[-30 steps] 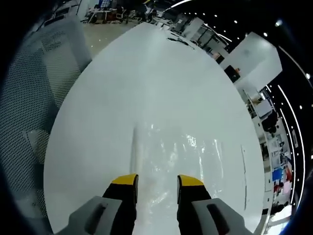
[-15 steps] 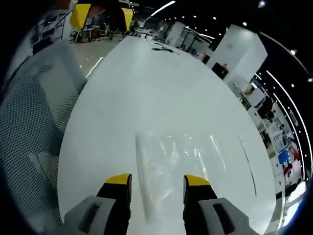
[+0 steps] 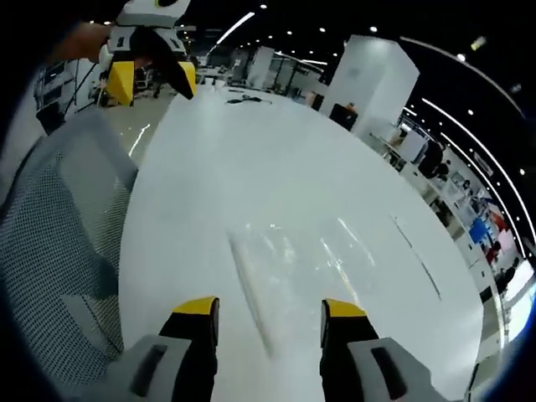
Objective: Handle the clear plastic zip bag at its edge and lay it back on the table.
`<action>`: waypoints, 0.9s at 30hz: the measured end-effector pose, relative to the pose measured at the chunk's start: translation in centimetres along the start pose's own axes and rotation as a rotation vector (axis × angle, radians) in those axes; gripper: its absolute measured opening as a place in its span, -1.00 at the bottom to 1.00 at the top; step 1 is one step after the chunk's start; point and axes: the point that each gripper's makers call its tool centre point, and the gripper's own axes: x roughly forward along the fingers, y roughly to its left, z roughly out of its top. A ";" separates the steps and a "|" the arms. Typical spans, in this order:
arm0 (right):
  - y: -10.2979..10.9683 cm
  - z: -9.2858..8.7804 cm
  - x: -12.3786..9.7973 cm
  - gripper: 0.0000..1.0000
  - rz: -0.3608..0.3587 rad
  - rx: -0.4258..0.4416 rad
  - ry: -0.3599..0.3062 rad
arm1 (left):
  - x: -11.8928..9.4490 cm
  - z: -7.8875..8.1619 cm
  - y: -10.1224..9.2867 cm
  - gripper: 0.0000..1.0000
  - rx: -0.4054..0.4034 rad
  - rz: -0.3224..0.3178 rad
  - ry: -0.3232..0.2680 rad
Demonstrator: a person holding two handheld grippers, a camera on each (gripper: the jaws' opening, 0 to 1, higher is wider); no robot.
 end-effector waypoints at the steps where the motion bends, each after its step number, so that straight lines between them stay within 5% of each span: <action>1: 0.0 -0.1 -0.2 -0.04 -0.003 0.011 -0.003 | 0.1 -0.3 0.1 -0.22 -0.004 0.002 -0.002; 27: 1.0 -1.2 -5.5 0.26 -0.132 0.329 -0.094 | -0.6 -3.5 1.4 0.22 -0.052 0.062 0.004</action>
